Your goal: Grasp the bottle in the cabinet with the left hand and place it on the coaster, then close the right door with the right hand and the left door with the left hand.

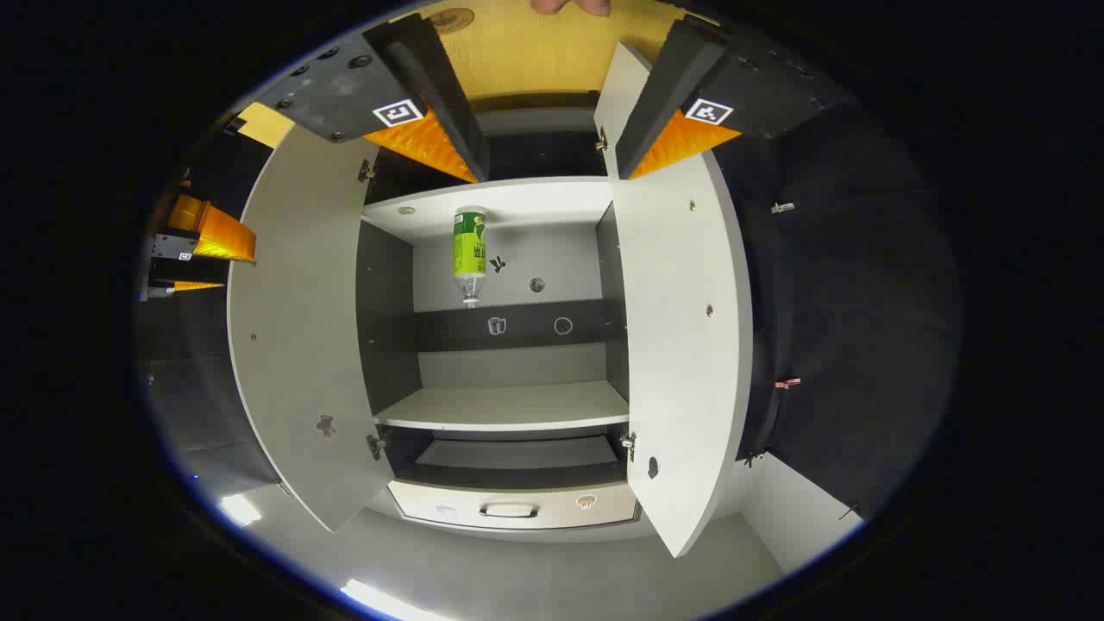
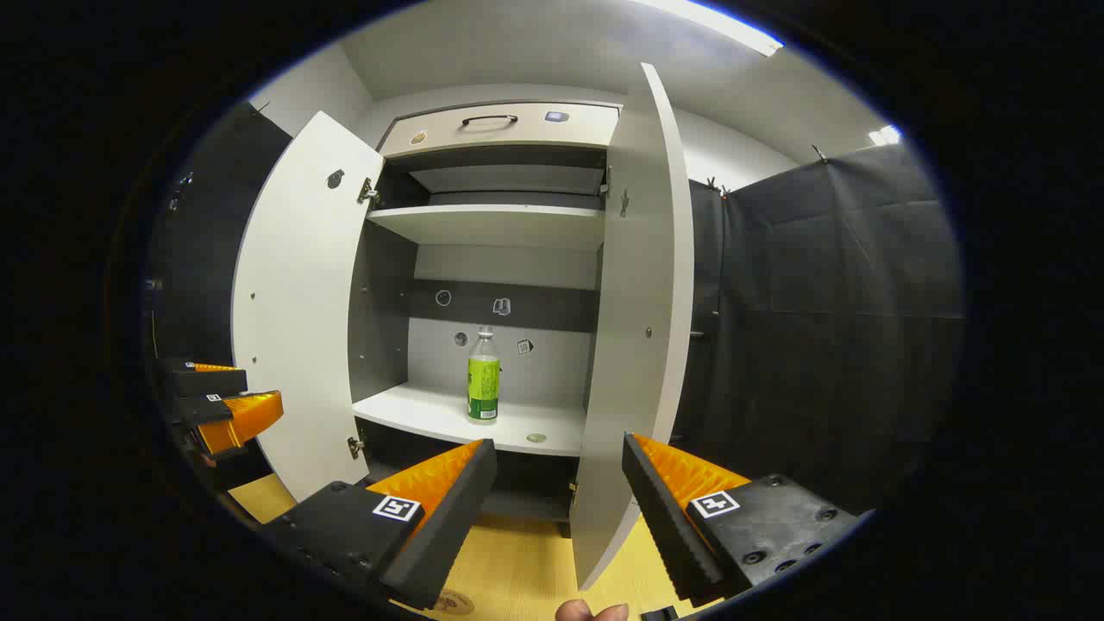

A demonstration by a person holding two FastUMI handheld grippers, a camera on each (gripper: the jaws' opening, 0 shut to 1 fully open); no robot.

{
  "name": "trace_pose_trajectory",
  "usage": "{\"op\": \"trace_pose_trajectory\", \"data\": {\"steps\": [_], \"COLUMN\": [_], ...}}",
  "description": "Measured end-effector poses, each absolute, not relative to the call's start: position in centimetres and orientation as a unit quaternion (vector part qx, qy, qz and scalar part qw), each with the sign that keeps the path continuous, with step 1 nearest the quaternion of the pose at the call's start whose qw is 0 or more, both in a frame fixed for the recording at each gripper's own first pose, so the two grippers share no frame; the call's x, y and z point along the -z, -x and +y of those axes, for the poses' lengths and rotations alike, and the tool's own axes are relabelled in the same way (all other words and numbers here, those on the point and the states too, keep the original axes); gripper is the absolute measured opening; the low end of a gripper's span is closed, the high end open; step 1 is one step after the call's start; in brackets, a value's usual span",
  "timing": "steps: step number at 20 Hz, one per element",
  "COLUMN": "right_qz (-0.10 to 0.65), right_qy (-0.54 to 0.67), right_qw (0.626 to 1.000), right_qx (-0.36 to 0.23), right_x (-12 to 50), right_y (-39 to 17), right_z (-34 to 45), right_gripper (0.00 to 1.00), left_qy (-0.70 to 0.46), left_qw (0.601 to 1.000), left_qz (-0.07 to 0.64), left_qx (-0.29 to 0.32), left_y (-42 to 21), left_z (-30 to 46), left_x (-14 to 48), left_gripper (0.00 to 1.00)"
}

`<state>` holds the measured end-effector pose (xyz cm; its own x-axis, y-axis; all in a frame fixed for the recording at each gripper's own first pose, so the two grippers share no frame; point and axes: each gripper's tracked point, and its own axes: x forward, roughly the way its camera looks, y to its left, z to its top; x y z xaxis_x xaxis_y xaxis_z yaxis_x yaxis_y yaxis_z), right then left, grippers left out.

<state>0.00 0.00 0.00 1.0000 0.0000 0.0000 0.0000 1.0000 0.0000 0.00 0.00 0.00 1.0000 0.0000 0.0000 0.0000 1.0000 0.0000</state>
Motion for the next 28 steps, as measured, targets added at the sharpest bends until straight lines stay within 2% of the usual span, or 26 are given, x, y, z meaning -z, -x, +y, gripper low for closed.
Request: {"op": "trace_pose_trajectory", "data": {"steps": [28], "right_qz": [-0.004], "right_qy": [-0.012], "right_qw": [1.000], "right_qx": [0.004], "right_x": [-0.8], "right_y": [1.6], "right_z": [-0.3], "right_gripper": [0.97], "left_qy": [-0.007], "left_qw": [1.000], "left_qz": [-0.004], "left_qx": [0.011], "left_y": [0.0], "left_z": [-0.8], "left_x": [-0.6], "left_gripper": [0.93]}}
